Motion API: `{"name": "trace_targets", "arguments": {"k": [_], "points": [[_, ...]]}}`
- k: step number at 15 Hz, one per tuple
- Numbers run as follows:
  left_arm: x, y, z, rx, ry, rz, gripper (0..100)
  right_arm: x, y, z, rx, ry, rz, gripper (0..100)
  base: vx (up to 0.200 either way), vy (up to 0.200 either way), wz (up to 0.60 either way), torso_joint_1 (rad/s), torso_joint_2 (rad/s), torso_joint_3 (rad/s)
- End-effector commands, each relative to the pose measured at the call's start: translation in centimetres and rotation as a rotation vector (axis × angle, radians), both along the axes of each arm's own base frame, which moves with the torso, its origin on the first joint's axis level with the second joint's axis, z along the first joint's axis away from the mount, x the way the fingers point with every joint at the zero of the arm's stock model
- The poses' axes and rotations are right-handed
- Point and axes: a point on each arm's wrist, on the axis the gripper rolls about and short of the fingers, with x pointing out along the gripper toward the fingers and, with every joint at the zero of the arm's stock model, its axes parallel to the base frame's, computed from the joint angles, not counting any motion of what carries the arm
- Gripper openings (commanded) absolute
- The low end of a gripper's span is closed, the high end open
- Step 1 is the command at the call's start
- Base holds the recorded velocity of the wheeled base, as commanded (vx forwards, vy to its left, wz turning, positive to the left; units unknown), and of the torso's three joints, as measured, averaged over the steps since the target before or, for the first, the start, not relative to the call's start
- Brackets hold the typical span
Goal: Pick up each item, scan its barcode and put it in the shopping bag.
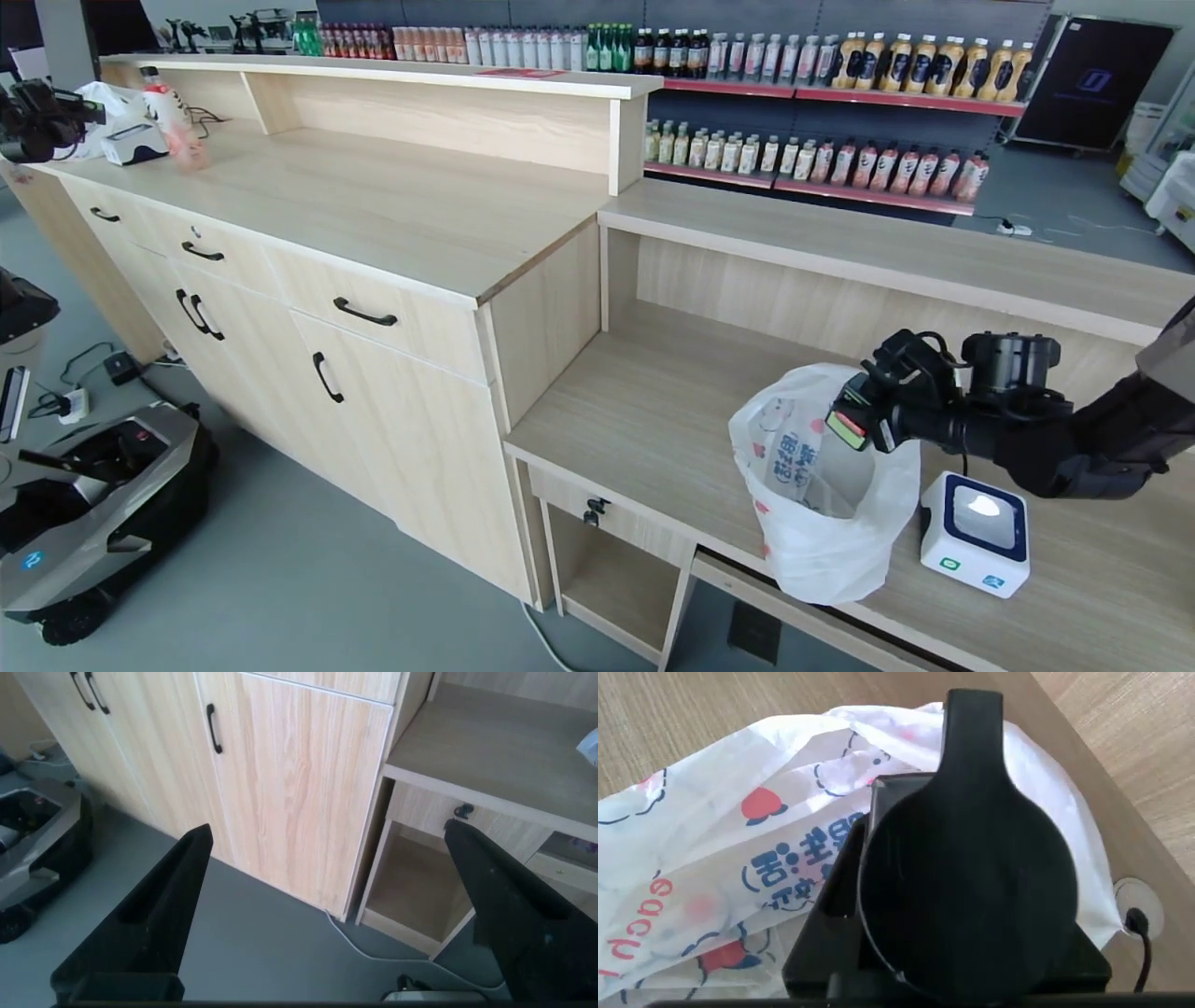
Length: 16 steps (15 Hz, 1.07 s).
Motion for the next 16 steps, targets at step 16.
{"name": "trace_targets", "arguments": {"k": [16], "points": [[0.0, 0.0, 0.0, 0.0, 0.0, 0.0, 100, 2.8, 0.4, -6.1, 0.08, 0.128, -0.019, 0, 0.0, 0.0, 0.0, 0.0, 0.0, 0.0]]}}
